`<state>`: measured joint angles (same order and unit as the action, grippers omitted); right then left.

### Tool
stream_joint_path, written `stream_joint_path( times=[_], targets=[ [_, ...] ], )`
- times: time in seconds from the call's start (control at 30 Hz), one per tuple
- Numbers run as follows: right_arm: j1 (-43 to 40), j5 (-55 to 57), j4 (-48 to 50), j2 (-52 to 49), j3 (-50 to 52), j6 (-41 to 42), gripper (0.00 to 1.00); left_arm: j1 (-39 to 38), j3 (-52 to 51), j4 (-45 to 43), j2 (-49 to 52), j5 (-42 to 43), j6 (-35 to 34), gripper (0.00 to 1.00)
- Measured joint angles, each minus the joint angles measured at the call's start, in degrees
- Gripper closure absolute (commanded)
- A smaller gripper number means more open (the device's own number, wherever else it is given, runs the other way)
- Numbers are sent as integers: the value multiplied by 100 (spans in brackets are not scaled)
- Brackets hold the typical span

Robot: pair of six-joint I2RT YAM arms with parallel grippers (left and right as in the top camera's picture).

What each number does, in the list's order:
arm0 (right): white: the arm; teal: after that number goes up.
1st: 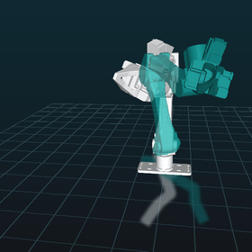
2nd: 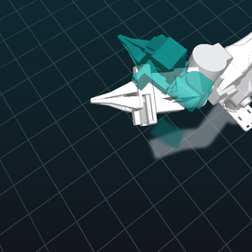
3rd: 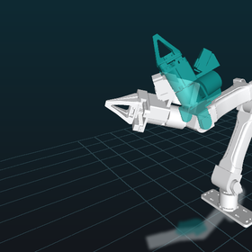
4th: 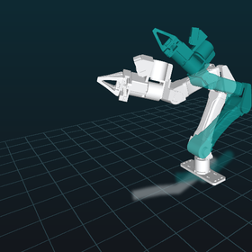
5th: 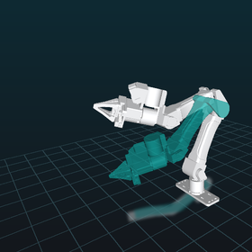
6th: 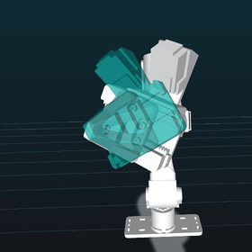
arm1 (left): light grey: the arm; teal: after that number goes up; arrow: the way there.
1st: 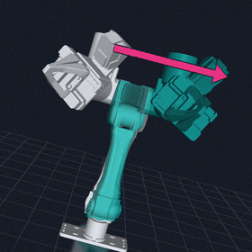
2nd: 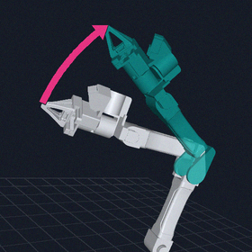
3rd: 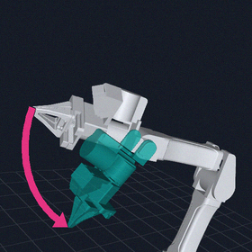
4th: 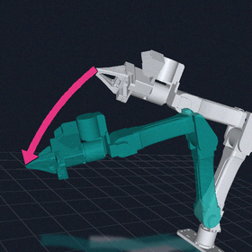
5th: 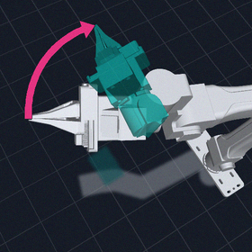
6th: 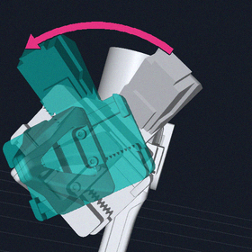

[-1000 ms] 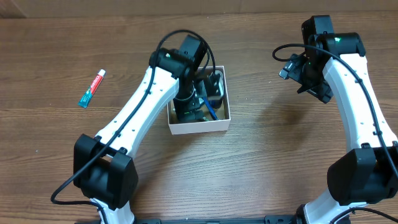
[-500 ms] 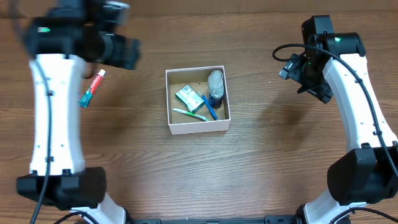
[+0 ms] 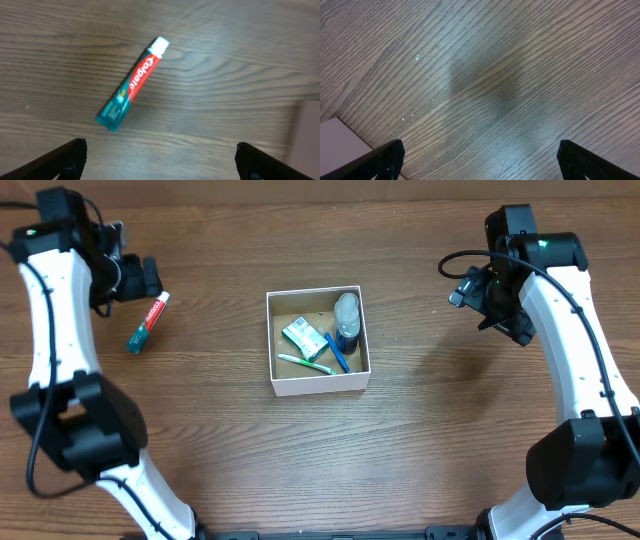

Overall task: Pack container
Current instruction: 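Open the left gripper and move it left above the toothpaste tube, then lower the left gripper and grasp the Colgate toothpaste tube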

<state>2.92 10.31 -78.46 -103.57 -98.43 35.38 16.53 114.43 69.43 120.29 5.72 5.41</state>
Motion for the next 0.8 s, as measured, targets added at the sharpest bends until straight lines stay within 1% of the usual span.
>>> stream_joint_path(
  times=[0.13, 0.4, 0.5, 0.63, 0.8],
  targets=[
    [2, -2, -2, 0, 0, -2, 0, 0, -9, -225, 566, -203, 192, 2],
    [2, -2, 0, 0, 0, 0, 0, 0, -11, -754, 1078, -295, 706, 2],
    [2, -2, 0, 0, 0, 0, 0, 0, -11, -844, 1233, -299, 769, 1],
    [0, -2, 0, 0, 0, 0, 0, 0, -13, -953, 1379, -295, 835, 5],
    [0, 0, -2, 0, 0, 0, 0, 0, -192, -1075, 1388, -227, 866, 5]
  ],
)
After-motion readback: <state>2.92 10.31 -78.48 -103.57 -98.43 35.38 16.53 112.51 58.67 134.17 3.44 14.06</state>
